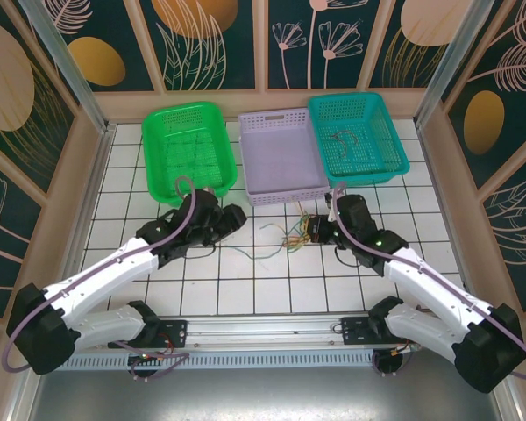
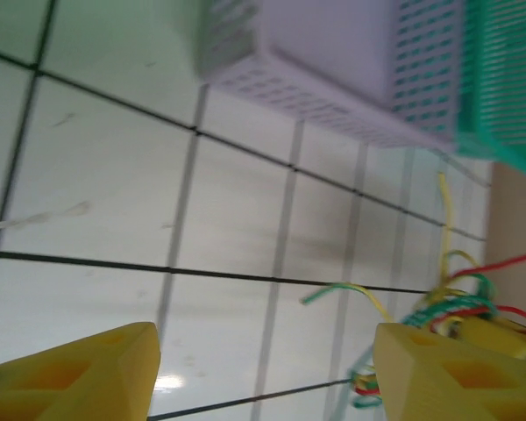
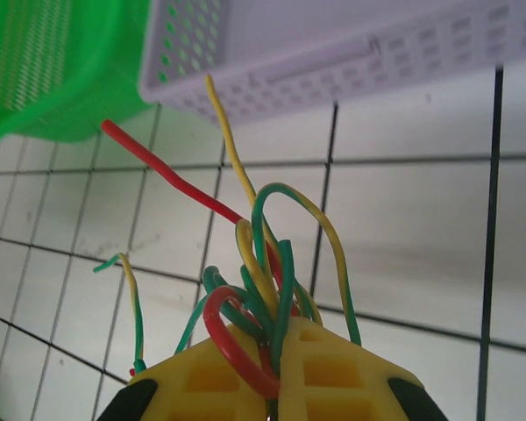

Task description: Untangle the cables

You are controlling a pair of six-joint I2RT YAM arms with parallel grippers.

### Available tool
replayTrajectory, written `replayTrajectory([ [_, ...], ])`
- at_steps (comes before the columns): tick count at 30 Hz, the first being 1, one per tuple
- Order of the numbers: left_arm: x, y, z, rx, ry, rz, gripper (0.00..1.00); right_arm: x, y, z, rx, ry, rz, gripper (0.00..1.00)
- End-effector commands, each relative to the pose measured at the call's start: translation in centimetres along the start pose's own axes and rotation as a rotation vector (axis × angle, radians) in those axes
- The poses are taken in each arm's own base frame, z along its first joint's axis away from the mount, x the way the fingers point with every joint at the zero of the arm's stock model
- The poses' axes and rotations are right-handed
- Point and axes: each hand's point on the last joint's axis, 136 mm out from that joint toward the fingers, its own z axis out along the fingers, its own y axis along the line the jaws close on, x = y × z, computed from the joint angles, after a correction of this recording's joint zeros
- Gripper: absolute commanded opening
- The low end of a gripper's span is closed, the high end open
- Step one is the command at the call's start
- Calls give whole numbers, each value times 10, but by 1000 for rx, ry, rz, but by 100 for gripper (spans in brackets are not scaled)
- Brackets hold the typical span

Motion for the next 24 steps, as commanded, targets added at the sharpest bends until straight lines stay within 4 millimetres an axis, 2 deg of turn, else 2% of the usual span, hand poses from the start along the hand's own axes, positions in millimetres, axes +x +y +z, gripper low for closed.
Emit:
replayTrajectory([
  [1, 3, -45, -7, 155, 76, -93, 65, -47, 22, -14, -30, -160, -18, 0],
  [4, 4, -58, -8, 148, 120, -158, 65, -68, 32, -19, -61, -228, 78, 0],
  [7, 0, -59, -10, 139, 106, -260, 64, -85, 44, -24, -113, -293, 143, 0],
  [9, -3, -81, -15, 229, 123, -322, 60, -91, 46, -23, -110, -302, 180, 0],
  [11, -9, -103, -22, 301, 132, -338, 58, -91, 37, -16, -53, -278, 251, 0],
  [13, -23, -116, -32, 284, 73, -247, 57, -90, 23, -8, 45, -224, 380, 0],
  [15, -40, -116, -44, 206, -21, -125, 58, -85, 14, -2, 102, -158, 526, 0],
  [17, -53, -117, -59, 200, -106, -51, 60, -77, 9, 2, 147, -105, 644, 0],
  [21, -65, -111, -84, 257, -221, -39, 65, -55, 9, 6, 174, 16, 897, 0],
  [24, -66, -100, -87, 242, -255, -25, 69, -53, 10, 8, 122, 72, 1094, 0],
])
